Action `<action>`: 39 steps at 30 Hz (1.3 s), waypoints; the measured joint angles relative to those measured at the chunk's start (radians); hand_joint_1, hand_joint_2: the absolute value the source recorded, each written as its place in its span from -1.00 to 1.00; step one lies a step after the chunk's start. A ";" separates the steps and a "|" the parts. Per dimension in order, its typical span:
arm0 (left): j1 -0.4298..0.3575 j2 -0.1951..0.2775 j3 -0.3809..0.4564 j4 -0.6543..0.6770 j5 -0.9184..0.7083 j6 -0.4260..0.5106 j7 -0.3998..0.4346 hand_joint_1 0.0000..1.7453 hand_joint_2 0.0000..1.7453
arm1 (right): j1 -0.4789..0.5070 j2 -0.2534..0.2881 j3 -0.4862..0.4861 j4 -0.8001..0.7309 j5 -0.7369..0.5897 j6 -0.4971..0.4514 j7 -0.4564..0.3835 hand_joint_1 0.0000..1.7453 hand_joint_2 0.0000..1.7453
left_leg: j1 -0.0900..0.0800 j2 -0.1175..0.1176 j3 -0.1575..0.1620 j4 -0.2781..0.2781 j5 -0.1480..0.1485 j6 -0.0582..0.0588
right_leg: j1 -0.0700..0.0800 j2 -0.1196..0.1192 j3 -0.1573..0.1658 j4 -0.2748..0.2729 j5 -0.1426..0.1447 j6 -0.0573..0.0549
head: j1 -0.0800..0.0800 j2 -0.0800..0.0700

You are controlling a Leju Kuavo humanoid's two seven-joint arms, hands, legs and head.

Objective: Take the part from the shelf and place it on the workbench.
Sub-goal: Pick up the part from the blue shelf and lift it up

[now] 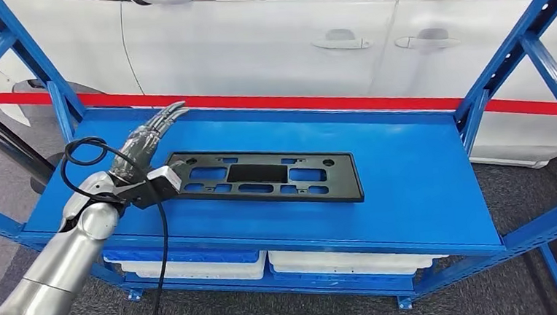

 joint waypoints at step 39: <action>0.209 0.058 -0.118 -0.192 -0.103 -0.032 -0.058 -1.00 1.00 | -0.004 -0.003 0.002 0.000 0.015 0.006 0.003 -1.00 -1.00 | 0.006 -0.004 0.006 -0.001 -0.014 -0.034 | -0.005 0.001 0.092 -0.276 0.183 -0.009 | 0.000 0.000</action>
